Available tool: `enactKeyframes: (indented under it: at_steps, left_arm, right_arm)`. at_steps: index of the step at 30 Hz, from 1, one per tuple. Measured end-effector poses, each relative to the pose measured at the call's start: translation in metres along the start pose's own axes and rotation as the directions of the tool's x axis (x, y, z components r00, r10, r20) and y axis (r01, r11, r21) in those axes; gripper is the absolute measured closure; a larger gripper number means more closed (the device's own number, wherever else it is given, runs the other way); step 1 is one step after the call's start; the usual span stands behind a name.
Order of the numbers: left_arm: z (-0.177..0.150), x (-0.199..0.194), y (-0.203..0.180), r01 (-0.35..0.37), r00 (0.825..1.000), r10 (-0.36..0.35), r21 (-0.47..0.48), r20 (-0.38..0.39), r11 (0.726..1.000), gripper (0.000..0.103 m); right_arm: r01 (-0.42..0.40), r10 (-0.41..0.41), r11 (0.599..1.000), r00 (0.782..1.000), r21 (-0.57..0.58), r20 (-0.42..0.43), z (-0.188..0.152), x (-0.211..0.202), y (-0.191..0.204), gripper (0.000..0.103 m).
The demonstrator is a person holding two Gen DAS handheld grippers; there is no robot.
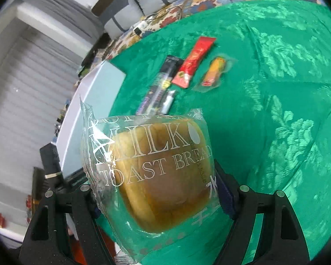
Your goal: Organize snacks
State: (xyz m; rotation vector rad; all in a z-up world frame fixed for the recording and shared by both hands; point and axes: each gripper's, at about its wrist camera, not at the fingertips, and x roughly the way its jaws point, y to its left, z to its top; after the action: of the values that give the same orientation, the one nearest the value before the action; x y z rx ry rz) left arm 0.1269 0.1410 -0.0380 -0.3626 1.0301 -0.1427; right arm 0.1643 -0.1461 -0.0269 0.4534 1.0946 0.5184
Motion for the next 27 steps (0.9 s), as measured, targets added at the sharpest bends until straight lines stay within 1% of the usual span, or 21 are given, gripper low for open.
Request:
enactKeyframes:
  at_steps: [2, 4, 6, 7, 9, 10, 11, 13, 14, 16, 17, 18, 19, 20, 21, 22, 23, 24, 25, 26, 27]
  left_arm:
    - [0.001, -0.021, 0.003, 0.041, 0.999, -0.04, -0.036, 0.027, 0.998, 0.085]
    - [0.007, -0.051, 0.009, 0.08, 0.994, -0.075, -0.064, 0.077, 0.995, 0.085]
    - [0.014, -0.079, 0.018, 0.095, 0.988, -0.084, -0.084, 0.128, 0.992, 0.085]
    - [0.021, -0.094, 0.025, 0.097, 0.984, -0.081, -0.093, 0.158, 0.991, 0.085]
    - [0.034, -0.121, 0.046, 0.072, 0.977, -0.048, -0.11, 0.209, 0.991, 0.085]
    - [0.039, -0.133, 0.06, 0.046, 0.973, -0.017, -0.124, 0.229, 0.991, 0.085]
    - [0.043, -0.142, 0.074, 0.01, 0.97, 0.024, -0.138, 0.243, 0.99, 0.085]
    - [0.048, -0.153, 0.103, -0.078, 0.96, 0.12, -0.172, 0.253, 0.982, 0.085]
    - [0.049, -0.156, 0.115, -0.115, 0.955, 0.161, -0.19, 0.251, 0.975, 0.085]
    - [0.048, -0.161, 0.144, -0.209, 0.935, 0.263, -0.228, 0.238, 0.951, 0.084]
    - [0.044, -0.163, 0.16, -0.275, 0.916, 0.333, -0.254, 0.223, 0.927, 0.081]
    - [0.042, -0.164, 0.168, -0.296, 0.91, 0.356, -0.265, 0.214, 0.917, 0.073]
    - [0.038, -0.168, 0.179, -0.307, 0.906, 0.368, -0.277, 0.207, 0.911, 0.067]
    - [0.033, -0.171, 0.186, -0.31, 0.904, 0.375, -0.286, 0.207, 0.906, 0.051]
    - [0.027, -0.177, 0.192, -0.315, 0.895, 0.386, -0.296, 0.222, 0.902, 0.039]
    - [0.021, -0.182, 0.194, -0.321, 0.886, 0.397, -0.301, 0.239, 0.898, 0.032]
    - [0.016, -0.186, 0.194, -0.328, 0.876, 0.408, -0.303, 0.257, 0.895, 0.029]
    - [0.013, -0.189, 0.195, -0.326, 0.873, 0.408, -0.302, 0.268, 0.896, 0.027]
    - [0.012, -0.189, 0.193, -0.317, 0.876, 0.399, -0.3, 0.272, 0.9, 0.027]
    - [0.011, -0.188, 0.189, -0.299, 0.884, 0.38, -0.294, 0.273, 0.908, 0.027]
    - [0.011, -0.187, 0.181, -0.274, 0.895, 0.351, -0.281, 0.276, 0.92, 0.027]
  right_arm:
    - [-0.024, 0.024, 0.999, 1.0, -0.025, -0.001, 0.004, 0.004, 0.017, 0.022]
    - [-0.085, 0.085, 0.995, 0.996, -0.054, 0.006, 0.014, 0.009, 0.05, 0.022]
    - [-0.154, 0.156, 0.984, 0.988, -0.089, 0.014, 0.021, 0.015, 0.087, 0.022]
    - [-0.19, 0.193, 0.975, 0.981, -0.116, 0.017, 0.026, 0.018, 0.111, 0.022]
    - [-0.254, 0.259, 0.952, 0.966, -0.171, 0.01, 0.037, 0.029, 0.161, 0.022]
    - [-0.283, 0.289, 0.936, 0.957, -0.207, -0.003, 0.042, 0.038, 0.19, 0.022]
    - [-0.304, 0.309, 0.919, 0.951, -0.251, -0.019, 0.047, 0.048, 0.223, 0.022]
    - [-0.315, 0.318, 0.893, 0.947, -0.32, -0.046, 0.051, 0.067, 0.27, 0.021]
    - [-0.311, 0.309, 0.881, 0.949, -0.355, -0.064, 0.053, 0.084, 0.299, 0.019]
    - [-0.259, 0.246, 0.878, 0.965, -0.402, -0.087, 0.05, 0.111, 0.335, 0.019]
    - [-0.222, 0.202, 0.878, 0.975, -0.425, -0.094, 0.051, 0.127, 0.349, 0.019]
    - [-0.173, 0.142, 0.876, 0.985, -0.451, -0.102, 0.051, 0.147, 0.364, 0.019]
    - [-0.152, 0.115, 0.872, 0.987, -0.465, -0.109, 0.051, 0.158, 0.371, 0.019]
    - [-0.144, 0.103, 0.869, 0.988, -0.474, -0.112, 0.047, 0.163, 0.375, 0.02]
    - [-0.145, 0.103, 0.867, 0.988, -0.476, -0.112, 0.045, 0.165, 0.376, 0.02]
    - [-0.146, 0.108, 0.868, 0.989, -0.475, -0.106, 0.045, 0.165, 0.374, 0.02]
    - [-0.143, 0.113, 0.867, 0.989, -0.477, -0.092, 0.045, 0.161, 0.371, 0.02]
    - [-0.122, 0.109, 0.865, 0.992, -0.487, -0.057, 0.041, 0.15, 0.364, 0.02]
    - [-0.094, 0.093, 0.863, 0.995, -0.497, -0.027, 0.04, 0.147, 0.358, 0.02]
    - [-0.058, 0.071, 0.862, 0.997, -0.504, 0.005, 0.036, 0.139, 0.351, 0.02]
    - [0.0, 0.03, 0.861, 0.998, -0.508, 0.05, 0.031, 0.129, 0.333, 0.02]
